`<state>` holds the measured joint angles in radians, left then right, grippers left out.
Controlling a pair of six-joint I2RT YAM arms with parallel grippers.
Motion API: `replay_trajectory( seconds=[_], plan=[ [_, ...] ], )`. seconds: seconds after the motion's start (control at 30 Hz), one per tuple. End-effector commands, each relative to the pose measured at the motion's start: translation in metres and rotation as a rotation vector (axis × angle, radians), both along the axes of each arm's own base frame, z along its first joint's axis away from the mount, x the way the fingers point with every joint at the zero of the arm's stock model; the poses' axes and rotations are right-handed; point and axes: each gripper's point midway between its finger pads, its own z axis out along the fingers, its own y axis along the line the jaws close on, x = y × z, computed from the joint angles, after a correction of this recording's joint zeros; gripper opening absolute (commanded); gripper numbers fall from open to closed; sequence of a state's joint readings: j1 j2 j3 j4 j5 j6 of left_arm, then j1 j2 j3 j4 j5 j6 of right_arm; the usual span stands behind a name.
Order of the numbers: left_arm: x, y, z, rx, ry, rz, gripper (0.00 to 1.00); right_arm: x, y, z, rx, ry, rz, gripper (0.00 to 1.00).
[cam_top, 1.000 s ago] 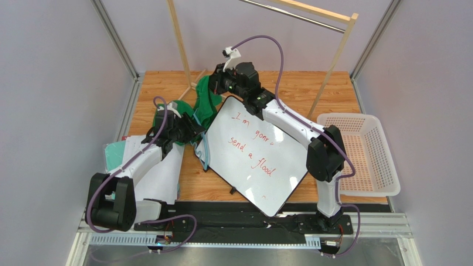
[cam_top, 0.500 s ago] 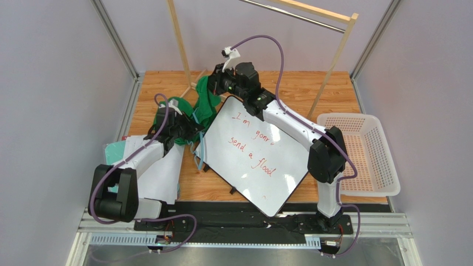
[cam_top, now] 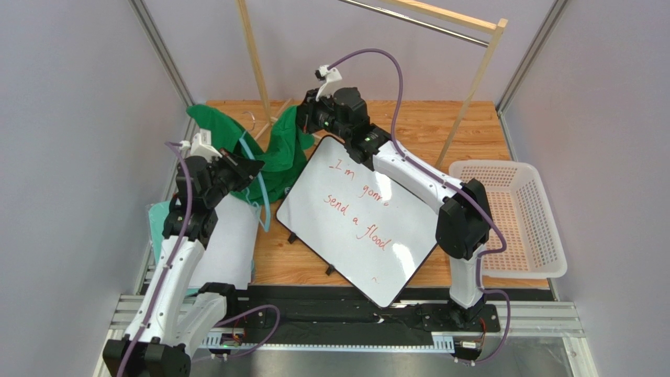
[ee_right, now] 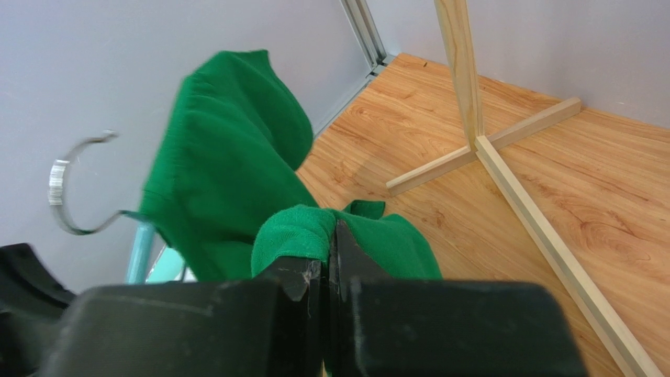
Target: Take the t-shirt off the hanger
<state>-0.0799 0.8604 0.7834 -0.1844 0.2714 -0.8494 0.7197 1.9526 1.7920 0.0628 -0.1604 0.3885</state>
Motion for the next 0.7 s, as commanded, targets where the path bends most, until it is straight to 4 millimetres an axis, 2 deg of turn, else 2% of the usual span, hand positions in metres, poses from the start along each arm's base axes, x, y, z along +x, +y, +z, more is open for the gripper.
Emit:
replay_trajectory(
  seconds=[0.0, 0.03, 0.07, 0.1, 0.13, 0.17, 0.2, 0.23, 0.27, 0.3, 0.33, 0.37, 0.4, 0.43, 0.47, 0.53, 0.57, 0.67],
  plan=[
    [-0.011, 0.003, 0.062, -0.017, -0.142, -0.011, 0.00, 0.005, 0.006, 0.051, 0.078, -0.084, -0.006, 0.00],
    [-0.014, 0.002, 0.072, -0.039, -0.161, -0.011, 0.00, 0.007, 0.009, 0.055, 0.081, -0.090, -0.001, 0.00],
    [-0.016, 0.000, 0.081, -0.050, -0.184, -0.027, 0.00, 0.009, 0.012, 0.070, 0.101, -0.113, 0.002, 0.00],
    [-0.018, -0.002, 0.099, -0.060, -0.225, -0.036, 0.00, 0.013, 0.015, 0.066, 0.093, -0.097, -0.001, 0.00],
    [-0.016, -0.003, 0.105, -0.068, -0.228, -0.043, 0.00, 0.020, 0.020, 0.052, 0.076, -0.075, -0.006, 0.02],
    [-0.015, -0.005, 0.113, -0.075, -0.238, -0.056, 0.00, 0.022, 0.022, 0.066, 0.093, -0.089, -0.009, 0.04],
    [-0.016, -0.006, 0.129, -0.078, -0.267, -0.060, 0.00, 0.024, 0.023, 0.055, 0.060, -0.053, -0.007, 0.07],
    [-0.012, -0.006, 0.131, -0.088, -0.261, -0.060, 0.00, 0.027, 0.025, 0.045, 0.040, -0.035, -0.007, 0.19],
    [-0.012, -0.008, 0.137, -0.095, -0.268, -0.070, 0.00, 0.028, 0.025, 0.044, 0.033, -0.027, -0.007, 0.29],
    [-0.012, -0.009, 0.148, -0.106, -0.294, -0.077, 0.00, 0.026, 0.024, 0.035, 0.007, 0.001, -0.012, 0.43],
    [-0.008, -0.010, 0.151, -0.130, -0.289, -0.079, 0.00, 0.026, 0.022, 0.026, -0.019, 0.014, -0.016, 0.58],
    [-0.008, -0.013, 0.154, -0.145, -0.292, -0.095, 0.00, 0.024, 0.018, 0.027, -0.029, 0.016, -0.022, 0.64],
    [-0.008, -0.014, 0.162, -0.158, -0.317, -0.106, 0.00, 0.022, 0.014, 0.009, -0.071, 0.046, -0.033, 0.69],
    [-0.005, -0.016, 0.164, -0.187, -0.305, -0.111, 0.00, 0.022, 0.011, 0.005, -0.089, 0.054, -0.039, 0.76],
    [-0.005, -0.018, 0.166, -0.202, -0.306, -0.123, 0.00, 0.019, 0.006, 0.007, -0.106, 0.041, -0.042, 0.78],
    [-0.002, -0.019, 0.171, -0.234, -0.314, -0.123, 0.00, 0.016, -0.002, -0.007, -0.159, 0.069, -0.051, 0.82],
    [0.000, -0.019, 0.174, -0.243, -0.317, -0.117, 0.00, 0.011, -0.005, -0.002, -0.173, 0.056, -0.047, 0.82],
    [0.002, -0.016, 0.180, -0.255, -0.322, -0.096, 0.00, 0.002, -0.016, -0.011, -0.226, 0.079, -0.047, 0.83]
  ],
)
